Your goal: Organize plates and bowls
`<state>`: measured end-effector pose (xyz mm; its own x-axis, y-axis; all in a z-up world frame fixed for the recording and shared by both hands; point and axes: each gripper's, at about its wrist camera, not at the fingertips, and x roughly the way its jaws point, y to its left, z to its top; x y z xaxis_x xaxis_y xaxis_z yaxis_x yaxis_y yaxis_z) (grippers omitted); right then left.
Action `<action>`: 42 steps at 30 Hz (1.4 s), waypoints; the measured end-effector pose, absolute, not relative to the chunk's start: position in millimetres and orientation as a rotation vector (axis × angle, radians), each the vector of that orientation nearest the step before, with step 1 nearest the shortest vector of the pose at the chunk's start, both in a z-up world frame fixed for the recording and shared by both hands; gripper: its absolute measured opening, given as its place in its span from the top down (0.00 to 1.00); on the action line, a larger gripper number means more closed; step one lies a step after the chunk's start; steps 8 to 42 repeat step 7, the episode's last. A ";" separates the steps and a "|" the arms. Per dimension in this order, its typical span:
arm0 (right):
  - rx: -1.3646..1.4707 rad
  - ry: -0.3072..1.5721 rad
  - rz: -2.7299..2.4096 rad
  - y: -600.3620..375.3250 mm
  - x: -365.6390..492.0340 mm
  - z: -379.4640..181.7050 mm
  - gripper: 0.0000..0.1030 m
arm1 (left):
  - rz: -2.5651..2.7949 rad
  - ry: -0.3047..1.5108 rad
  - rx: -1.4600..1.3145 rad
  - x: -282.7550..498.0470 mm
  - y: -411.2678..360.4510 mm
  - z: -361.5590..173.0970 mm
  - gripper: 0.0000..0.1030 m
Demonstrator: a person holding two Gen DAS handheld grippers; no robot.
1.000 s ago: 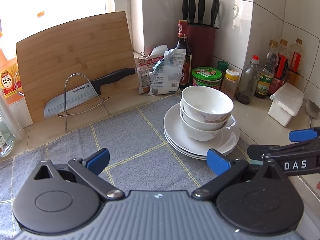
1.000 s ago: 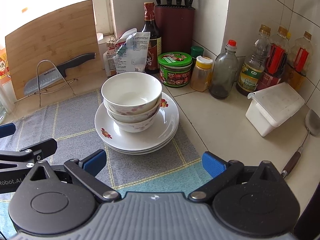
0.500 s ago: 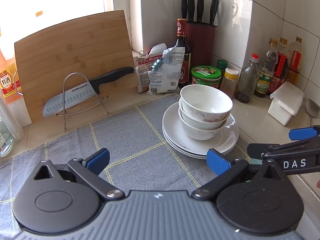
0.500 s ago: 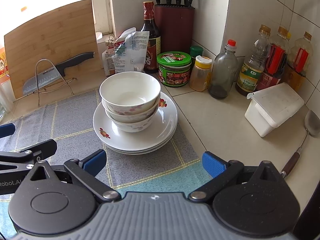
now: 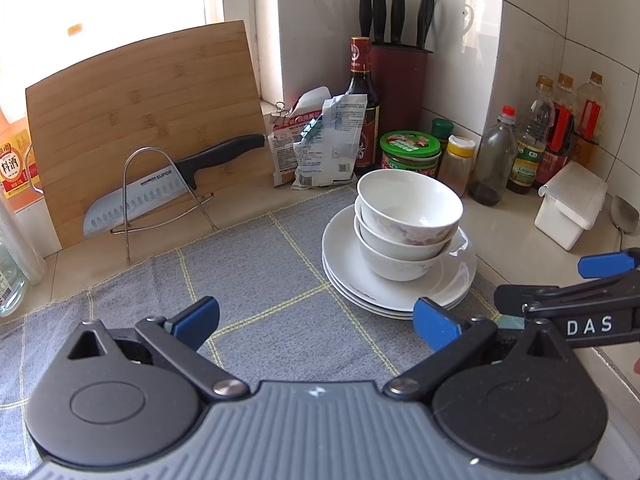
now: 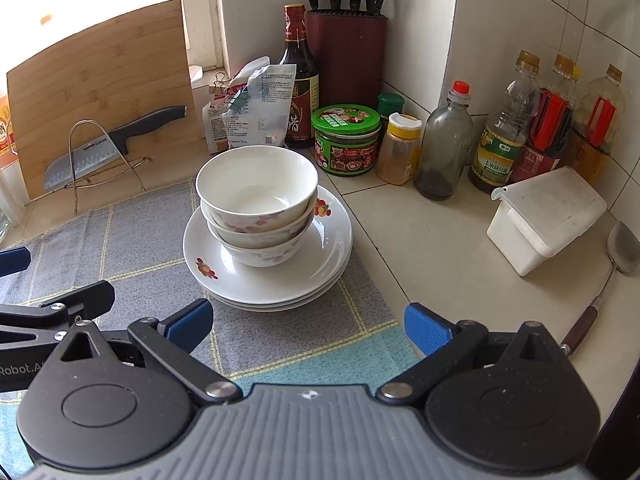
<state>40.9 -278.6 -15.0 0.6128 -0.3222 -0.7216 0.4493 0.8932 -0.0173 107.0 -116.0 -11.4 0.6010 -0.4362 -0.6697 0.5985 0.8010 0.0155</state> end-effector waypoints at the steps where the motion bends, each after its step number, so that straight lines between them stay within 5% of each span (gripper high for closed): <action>1: 0.172 0.795 -0.448 -278.7 40.8 -15.0 0.00 | -0.606 0.704 0.250 106.9 -116.1 -11.4 0.01; 42: 0.169 0.796 -0.448 -279.9 40.4 -14.3 0.00 | -0.608 0.707 0.250 107.6 -118.1 -10.4 0.01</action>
